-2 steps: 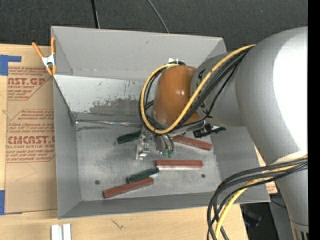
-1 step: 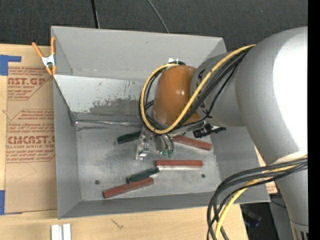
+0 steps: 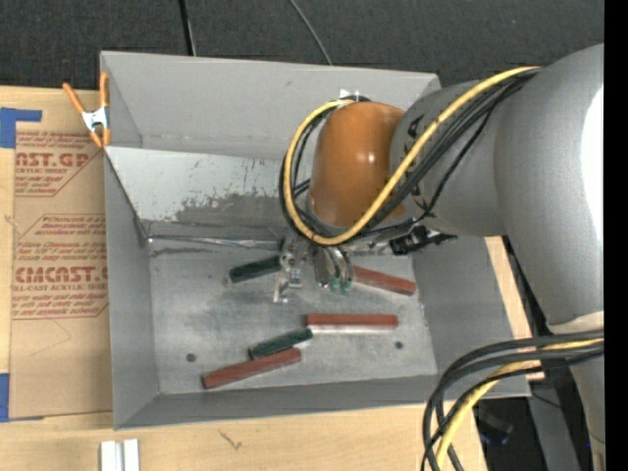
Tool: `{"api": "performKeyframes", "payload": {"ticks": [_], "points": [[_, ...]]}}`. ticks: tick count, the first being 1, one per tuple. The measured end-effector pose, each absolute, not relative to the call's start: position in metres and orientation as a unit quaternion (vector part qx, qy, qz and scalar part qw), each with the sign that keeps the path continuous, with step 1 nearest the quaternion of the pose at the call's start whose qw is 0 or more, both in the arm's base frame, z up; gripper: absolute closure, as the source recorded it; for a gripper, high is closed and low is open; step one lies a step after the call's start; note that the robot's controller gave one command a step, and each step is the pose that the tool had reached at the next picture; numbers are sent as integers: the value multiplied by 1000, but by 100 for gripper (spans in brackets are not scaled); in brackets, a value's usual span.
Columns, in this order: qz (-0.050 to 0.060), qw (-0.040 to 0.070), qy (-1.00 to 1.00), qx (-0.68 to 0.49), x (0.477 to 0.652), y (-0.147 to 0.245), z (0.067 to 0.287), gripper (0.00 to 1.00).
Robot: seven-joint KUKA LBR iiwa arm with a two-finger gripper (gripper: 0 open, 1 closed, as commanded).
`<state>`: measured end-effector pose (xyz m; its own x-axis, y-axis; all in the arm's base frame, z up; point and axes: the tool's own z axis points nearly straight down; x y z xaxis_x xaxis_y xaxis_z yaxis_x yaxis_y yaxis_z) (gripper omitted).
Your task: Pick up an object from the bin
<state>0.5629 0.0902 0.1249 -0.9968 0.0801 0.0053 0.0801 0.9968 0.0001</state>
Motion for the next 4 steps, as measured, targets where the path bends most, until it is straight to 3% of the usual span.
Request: {"api": "performKeyframes", "payload": {"ticks": [1,2,3,4], "points": [[-2,-7,-999,-50,572,92,137,100],[-1,-2,-998,-57,587,90,78,100],[0,-3,-993,-118,571,125,75,0],[-1,-3,-993,-118,572,124,74,0]]}}
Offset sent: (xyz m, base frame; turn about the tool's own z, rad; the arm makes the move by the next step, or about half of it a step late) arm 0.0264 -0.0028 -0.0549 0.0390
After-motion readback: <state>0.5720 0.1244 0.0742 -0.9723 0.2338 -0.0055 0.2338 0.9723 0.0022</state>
